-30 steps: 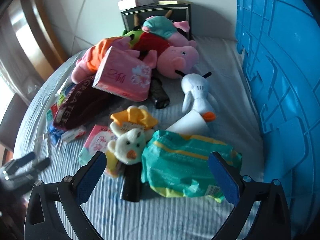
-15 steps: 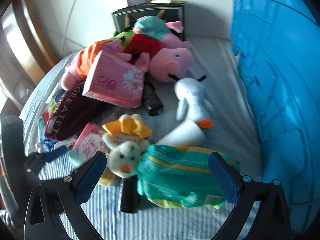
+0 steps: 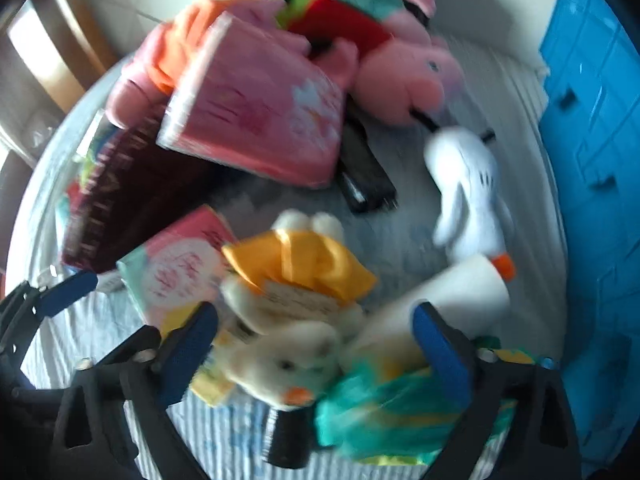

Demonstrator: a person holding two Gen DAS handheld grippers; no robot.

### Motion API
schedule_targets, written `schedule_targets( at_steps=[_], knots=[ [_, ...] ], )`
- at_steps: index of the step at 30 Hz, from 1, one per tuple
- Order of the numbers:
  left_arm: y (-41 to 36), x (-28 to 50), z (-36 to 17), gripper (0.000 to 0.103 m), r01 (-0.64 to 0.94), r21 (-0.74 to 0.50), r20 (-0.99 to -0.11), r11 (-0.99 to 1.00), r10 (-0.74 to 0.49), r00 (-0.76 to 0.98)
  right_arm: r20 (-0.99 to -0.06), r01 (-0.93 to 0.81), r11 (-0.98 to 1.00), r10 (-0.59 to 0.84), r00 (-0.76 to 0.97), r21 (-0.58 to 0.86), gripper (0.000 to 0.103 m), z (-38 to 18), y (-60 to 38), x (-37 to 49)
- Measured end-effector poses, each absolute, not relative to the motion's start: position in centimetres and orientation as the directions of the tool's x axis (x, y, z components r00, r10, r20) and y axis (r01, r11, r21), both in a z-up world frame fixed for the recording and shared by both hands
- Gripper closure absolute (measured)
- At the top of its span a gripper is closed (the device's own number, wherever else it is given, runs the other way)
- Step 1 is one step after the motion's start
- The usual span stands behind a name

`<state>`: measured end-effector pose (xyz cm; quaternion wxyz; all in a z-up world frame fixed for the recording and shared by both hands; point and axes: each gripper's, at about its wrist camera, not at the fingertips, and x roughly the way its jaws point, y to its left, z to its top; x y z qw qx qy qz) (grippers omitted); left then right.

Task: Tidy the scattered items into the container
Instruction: 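Grasp the pink Kotex pad pack with left tool while right grasps the white plush bunny, then lift the pad pack and plush bunny and carry them over the crate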

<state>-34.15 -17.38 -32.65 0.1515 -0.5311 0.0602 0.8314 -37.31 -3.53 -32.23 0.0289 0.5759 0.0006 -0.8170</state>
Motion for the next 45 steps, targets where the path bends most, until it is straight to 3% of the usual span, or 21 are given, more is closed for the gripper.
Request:
schedule_targets(
  at_steps=[2, 4, 10, 18, 29, 39, 45],
  knots=[
    [-16.5, -35.0, -33.4, 0.028, -0.338, -0.080, -0.906, -0.938, 0.210, -0.367, -0.949, 0.039, -0.998, -0.053, -0.310, 0.043, 0.034, -32.6, -2.8, -37.4],
    [-15.6, -35.9, -33.7, 0.026, -0.356, -0.068, -0.906, -0.932, 0.207, -0.369, -0.955, 0.035, -0.998, -0.065, -0.290, 0.057, 0.038, -33.1, -2.3, -37.6],
    [-13.5, -37.7, -34.7, 0.022, -0.415, -0.022, -0.917, -0.910, 0.184, -0.355, -0.958, 0.046, -0.997, -0.069, -0.279, 0.058, 0.039, -33.8, -2.2, -38.4],
    [-14.5, -37.0, -34.4, 0.031, -0.358, -0.055, -0.912, -0.932, 0.193, -0.363, -0.948, 0.041, -0.998, -0.065, -0.310, 0.055, 0.050, -32.6, -2.2, -37.9],
    [-16.8, -35.0, -29.2, 0.035, -0.275, -0.058, -0.849, -0.960, 0.193, -0.493, -0.902, 0.048, -0.997, -0.073, -0.424, 0.058, 0.054, -28.1, -2.2, -36.5],
    [-20.2, -31.3, -20.8, 0.035, -0.152, -0.031, -0.732, -0.988, 0.126, -0.669, -0.786, 0.155, -0.986, -0.141, -0.602, 0.059, 0.054, -20.2, -4.9, -34.2],
    [-21.4, -28.5, -16.9, 0.035, -0.161, -0.021, -0.674, -0.987, 0.133, -0.727, -0.717, 0.158, -0.987, -0.126, -0.685, 0.023, 0.054, -15.8, -6.5, -30.9]
  ],
)
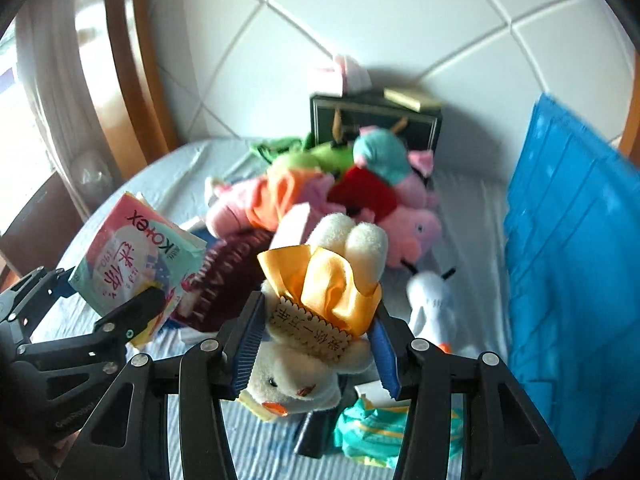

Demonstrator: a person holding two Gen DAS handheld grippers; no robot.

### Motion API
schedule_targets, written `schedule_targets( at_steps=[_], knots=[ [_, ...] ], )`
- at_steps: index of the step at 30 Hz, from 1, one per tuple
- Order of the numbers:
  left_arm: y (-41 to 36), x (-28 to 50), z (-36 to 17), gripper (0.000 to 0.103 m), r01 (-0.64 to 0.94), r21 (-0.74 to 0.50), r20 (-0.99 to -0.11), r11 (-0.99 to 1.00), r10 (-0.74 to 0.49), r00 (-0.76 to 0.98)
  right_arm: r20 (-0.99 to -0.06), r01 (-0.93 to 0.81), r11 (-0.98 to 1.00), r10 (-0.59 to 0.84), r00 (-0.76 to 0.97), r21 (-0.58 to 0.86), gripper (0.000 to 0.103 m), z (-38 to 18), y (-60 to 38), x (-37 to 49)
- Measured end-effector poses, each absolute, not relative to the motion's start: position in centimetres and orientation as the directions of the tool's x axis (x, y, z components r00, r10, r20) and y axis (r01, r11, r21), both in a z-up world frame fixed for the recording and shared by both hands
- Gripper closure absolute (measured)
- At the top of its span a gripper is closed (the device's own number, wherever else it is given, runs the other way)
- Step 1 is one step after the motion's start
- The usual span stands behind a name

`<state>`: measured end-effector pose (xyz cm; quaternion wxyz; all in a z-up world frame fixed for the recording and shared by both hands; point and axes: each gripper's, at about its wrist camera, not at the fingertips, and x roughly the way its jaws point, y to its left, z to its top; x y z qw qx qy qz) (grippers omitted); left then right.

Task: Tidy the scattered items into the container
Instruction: 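Lift the pad pack and plush bunny and carry them over the crate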

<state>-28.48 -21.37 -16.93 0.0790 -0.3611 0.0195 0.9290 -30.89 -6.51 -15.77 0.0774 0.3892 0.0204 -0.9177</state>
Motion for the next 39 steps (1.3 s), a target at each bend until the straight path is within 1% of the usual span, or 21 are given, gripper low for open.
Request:
schedule_targets(
  at_steps=[6, 12, 19, 24, 30, 33, 36, 39],
  knots=[
    [-22.7, -26.0, -14.7, 0.035, -0.181, -0.056, -0.638, -0.982, 0.175, -0.750, -0.654, 0.119, -0.991, -0.056, -0.755, -0.053, 0.054, -11.7, -8.2, -26.9],
    [-22.8, -23.6, -12.4, 0.035, -0.218, -0.060, -0.602, -0.974, 0.210, -0.770, -0.616, 0.091, -0.993, -0.025, -0.788, -0.075, 0.054, -9.2, -9.0, -23.5],
    [-20.0, -21.3, -8.6, 0.035, -0.289, -0.061, -0.526, -0.955, 0.277, -0.804, -0.562, 0.043, -0.995, 0.015, -0.827, -0.091, 0.054, -5.4, -6.7, -20.2],
    [-15.3, -19.8, -6.1, 0.035, -0.338, -0.041, -0.486, -0.940, 0.314, -0.815, -0.515, -0.014, -0.997, 0.048, -0.856, -0.070, 0.054, -2.6, -1.9, -17.7],
    [-6.5, -16.9, -2.9, 0.035, -0.417, -0.036, -0.426, -0.908, 0.391, -0.816, -0.472, -0.087, -0.993, 0.116, -0.874, -0.084, 0.054, 0.3, 7.0, -13.8],
    [-1.7, -15.4, -1.5, 0.035, -0.432, -0.042, -0.395, -0.901, 0.412, -0.821, -0.474, -0.108, -0.987, 0.153, -0.867, -0.123, 0.054, 1.0, 11.9, -12.6],
    [3.6, -14.2, -0.8, 0.035, -0.466, -0.064, -0.401, -0.883, 0.450, -0.798, -0.490, -0.125, -0.981, 0.182, -0.853, -0.148, 0.054, 1.1, 17.0, -11.6],
    [9.0, -12.8, -0.4, 0.035, -0.473, -0.039, -0.413, -0.880, 0.445, -0.795, -0.515, -0.138, -0.977, 0.204, -0.832, -0.163, 0.054, 0.7, 21.8, -11.2]
  ],
)
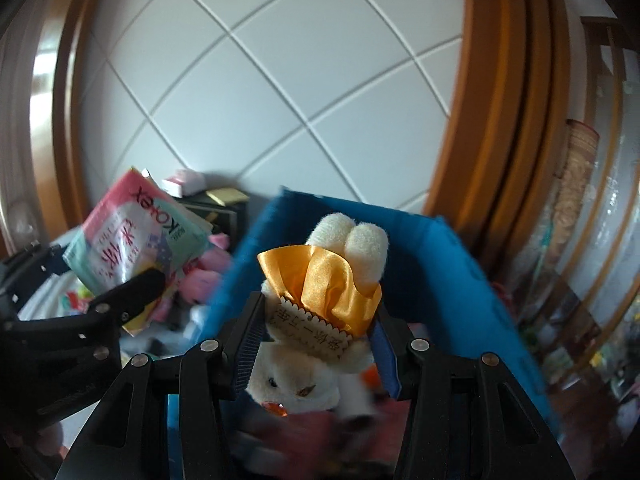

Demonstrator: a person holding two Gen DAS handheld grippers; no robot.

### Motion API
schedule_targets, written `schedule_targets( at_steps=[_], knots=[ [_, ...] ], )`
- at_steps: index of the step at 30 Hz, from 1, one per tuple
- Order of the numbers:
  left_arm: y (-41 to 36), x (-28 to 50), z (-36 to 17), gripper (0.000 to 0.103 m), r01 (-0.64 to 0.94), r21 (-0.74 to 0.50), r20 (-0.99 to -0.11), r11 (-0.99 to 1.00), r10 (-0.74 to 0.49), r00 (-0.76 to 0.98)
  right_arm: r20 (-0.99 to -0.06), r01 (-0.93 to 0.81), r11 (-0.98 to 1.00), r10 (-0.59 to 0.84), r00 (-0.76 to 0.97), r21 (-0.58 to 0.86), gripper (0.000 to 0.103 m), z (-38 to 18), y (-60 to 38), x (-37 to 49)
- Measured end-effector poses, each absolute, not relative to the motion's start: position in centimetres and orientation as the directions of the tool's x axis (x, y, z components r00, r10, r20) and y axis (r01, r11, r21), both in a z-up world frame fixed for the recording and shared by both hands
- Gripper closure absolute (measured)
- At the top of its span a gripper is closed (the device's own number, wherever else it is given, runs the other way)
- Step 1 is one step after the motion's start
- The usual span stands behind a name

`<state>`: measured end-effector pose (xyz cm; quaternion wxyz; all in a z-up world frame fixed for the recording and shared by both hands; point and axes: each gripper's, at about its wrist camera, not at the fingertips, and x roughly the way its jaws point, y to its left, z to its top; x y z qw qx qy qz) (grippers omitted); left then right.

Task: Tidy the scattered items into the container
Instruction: 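Lift the pad pack and plush bunny and carry them over the crate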

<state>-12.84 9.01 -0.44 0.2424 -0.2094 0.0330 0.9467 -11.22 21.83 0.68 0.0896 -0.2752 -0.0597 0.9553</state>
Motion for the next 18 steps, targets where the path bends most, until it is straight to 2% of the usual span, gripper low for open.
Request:
schedule_targets(
  at_steps=[3, 8, 18],
  knots=[
    [13.8, -13.0, -1.1, 0.035, -0.492, -0.035, -0.509, -0.870, 0.439, -0.741, -0.598, -0.127, -0.979, 0.199, -0.776, -0.161, 0.054, -0.8, 25.8, -12.1],
    [20.7, -15.5, -4.7, 0.035, -0.523, 0.028, -0.735, -0.852, 0.338, -0.588, -0.713, -0.128, -0.975, 0.218, -0.667, -0.180, 0.054, -3.4, 31.1, -13.2],
    [27.3, -18.4, -10.4, 0.035, -0.576, 0.025, -0.911, -0.817, 0.218, -0.349, -0.892, -0.136, -0.986, 0.150, -0.426, -0.101, 0.054, -9.5, 38.2, -18.2]
  ],
)
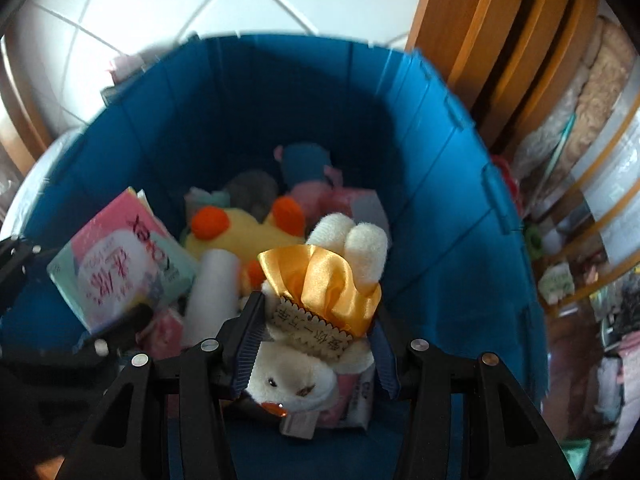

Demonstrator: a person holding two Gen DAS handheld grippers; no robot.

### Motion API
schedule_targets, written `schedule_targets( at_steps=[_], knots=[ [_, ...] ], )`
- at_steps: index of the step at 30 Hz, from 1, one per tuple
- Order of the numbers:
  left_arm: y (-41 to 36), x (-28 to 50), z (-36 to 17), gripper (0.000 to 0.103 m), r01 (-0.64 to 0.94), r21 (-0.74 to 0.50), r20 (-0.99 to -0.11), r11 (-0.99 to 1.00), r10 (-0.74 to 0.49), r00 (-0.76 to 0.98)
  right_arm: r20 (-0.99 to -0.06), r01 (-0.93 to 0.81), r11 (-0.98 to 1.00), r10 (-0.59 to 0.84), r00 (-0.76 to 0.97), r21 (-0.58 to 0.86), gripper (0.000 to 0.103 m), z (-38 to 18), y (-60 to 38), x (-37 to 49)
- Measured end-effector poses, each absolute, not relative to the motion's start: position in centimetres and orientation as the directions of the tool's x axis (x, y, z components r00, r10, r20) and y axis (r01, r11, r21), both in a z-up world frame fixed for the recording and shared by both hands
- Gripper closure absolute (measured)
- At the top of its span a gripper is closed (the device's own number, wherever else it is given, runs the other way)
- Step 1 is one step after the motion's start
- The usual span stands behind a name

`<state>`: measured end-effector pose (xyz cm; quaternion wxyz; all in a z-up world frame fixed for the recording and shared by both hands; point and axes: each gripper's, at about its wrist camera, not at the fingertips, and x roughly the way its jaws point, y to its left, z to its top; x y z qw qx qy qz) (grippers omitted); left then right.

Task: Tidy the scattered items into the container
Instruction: 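Lift the pad pack and plush bunny and carry them over the crate, then lower both tools into the crate and open them to drop the items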

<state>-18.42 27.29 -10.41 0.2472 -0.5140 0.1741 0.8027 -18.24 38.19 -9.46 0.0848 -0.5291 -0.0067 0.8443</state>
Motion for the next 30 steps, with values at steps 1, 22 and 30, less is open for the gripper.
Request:
schedule_targets(
  at_steps=[1, 22, 30],
  knots=[
    [27.6, -18.7, -11.0, 0.035, -0.572, 0.018, -0.925, -0.820, 0.204, -0.321, -0.907, -0.132, -0.986, 0.144, -0.396, -0.099, 0.054, -10.1, 38.5, -18.8],
    [28.4, -20.8, -12.9, 0.023, -0.567, 0.017, -0.957, -0.824, 0.150, -0.246, -0.960, -0.083, -0.993, 0.105, -0.259, -0.086, 0.022, -13.4, 40.0, -22.5],
    [27.3, -19.0, -10.0, 0.014, -0.572, 0.018, -0.935, -0.820, 0.189, -0.301, -0.935, -0.085, -0.991, 0.130, -0.330, -0.107, 0.016, -10.5, 40.1, -20.5]
  ],
)
